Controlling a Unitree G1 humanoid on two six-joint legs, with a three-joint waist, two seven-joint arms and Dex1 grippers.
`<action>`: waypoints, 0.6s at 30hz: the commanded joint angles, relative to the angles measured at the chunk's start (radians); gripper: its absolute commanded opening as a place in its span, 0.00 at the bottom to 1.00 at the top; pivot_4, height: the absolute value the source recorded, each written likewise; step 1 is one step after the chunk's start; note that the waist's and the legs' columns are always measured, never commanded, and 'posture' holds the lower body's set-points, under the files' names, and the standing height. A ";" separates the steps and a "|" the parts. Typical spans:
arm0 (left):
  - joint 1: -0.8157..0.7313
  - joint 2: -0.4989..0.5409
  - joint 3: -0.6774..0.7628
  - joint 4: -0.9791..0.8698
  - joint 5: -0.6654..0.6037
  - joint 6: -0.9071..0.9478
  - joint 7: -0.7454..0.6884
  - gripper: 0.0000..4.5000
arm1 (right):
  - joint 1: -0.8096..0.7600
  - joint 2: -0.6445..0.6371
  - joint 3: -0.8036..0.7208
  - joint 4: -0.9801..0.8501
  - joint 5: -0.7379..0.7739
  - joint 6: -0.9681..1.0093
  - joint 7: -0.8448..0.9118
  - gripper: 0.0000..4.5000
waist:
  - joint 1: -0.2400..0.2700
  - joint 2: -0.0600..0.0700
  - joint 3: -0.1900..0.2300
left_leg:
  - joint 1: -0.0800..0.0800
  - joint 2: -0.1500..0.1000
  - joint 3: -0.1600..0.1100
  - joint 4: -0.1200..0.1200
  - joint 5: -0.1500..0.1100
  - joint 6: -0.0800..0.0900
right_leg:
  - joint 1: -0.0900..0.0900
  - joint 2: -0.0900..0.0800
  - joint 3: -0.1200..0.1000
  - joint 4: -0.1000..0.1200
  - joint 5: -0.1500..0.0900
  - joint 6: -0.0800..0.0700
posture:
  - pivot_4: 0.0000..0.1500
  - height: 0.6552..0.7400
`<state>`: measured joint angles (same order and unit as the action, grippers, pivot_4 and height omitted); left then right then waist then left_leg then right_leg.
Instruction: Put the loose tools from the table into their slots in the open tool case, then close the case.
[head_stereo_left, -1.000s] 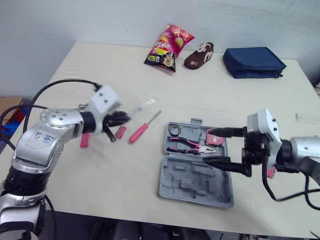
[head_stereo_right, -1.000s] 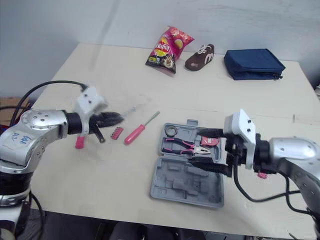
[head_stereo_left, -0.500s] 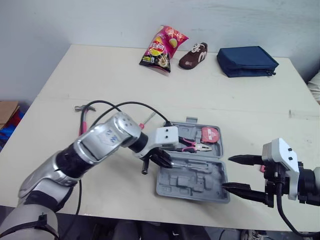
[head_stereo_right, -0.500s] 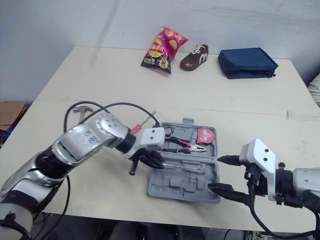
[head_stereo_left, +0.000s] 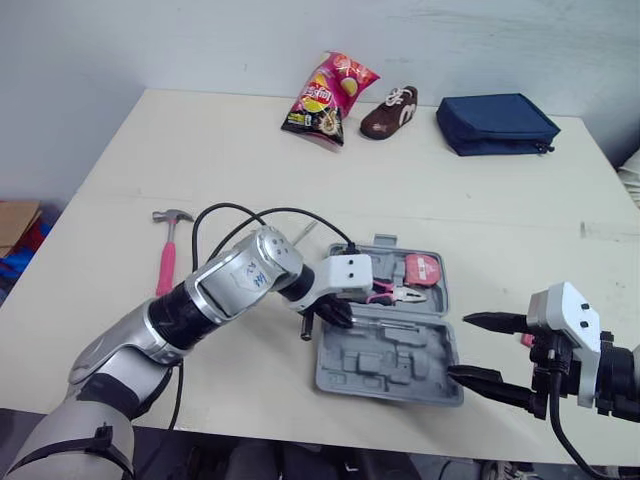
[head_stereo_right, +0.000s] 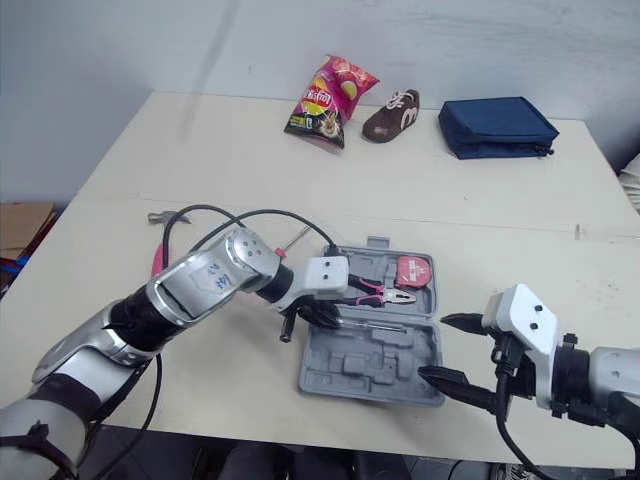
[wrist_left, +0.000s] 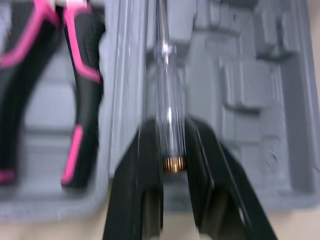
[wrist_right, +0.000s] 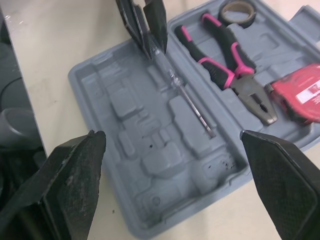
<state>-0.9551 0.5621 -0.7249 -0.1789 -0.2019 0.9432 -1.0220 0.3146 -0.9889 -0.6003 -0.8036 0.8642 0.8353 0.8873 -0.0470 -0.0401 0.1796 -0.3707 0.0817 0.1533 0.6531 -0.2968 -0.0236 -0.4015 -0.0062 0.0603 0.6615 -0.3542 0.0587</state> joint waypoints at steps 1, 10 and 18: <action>-0.010 0.001 0.001 -0.007 0.031 -0.030 -0.019 0.01 | -0.013 0.014 -0.040 -0.041 0.062 0.011 -0.033 1.00 | 0.001 0.000 0.000 | 0.000 0.000 0.000 0.000 0.000 0.000 | 0.000 0.000 0.000 0.000 0.000 0.000 | 1.00 1.00; 0.039 0.022 0.120 -0.108 -0.029 -0.104 -0.079 0.63 | -0.027 0.011 -0.021 -0.047 0.078 0.011 -0.065 1.00 | 0.005 0.000 0.000 | 0.000 0.000 0.000 0.000 0.000 0.000 | 0.000 0.000 0.000 0.000 0.000 0.000 | 1.00 1.00; 0.276 -0.143 0.304 0.023 -0.095 -0.398 -0.020 0.12 | -0.041 0.031 0.036 -0.018 0.062 -0.027 -0.063 1.00 | 0.017 0.001 0.000 | 0.001 0.000 -0.002 0.003 0.000 0.001 | 0.003 -0.001 -0.002 0.000 0.000 0.000 | 1.00 1.00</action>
<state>-0.6839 0.4278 -0.4539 -0.1719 -0.2867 0.6231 -1.0457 0.2770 -0.9671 -0.5658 -0.8195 0.9257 0.8253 0.8247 -0.0300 -0.0395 0.1793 -0.3697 0.0819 0.1509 0.6560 -0.2972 -0.0230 -0.3982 -0.0067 0.0583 0.6617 -0.3543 0.0588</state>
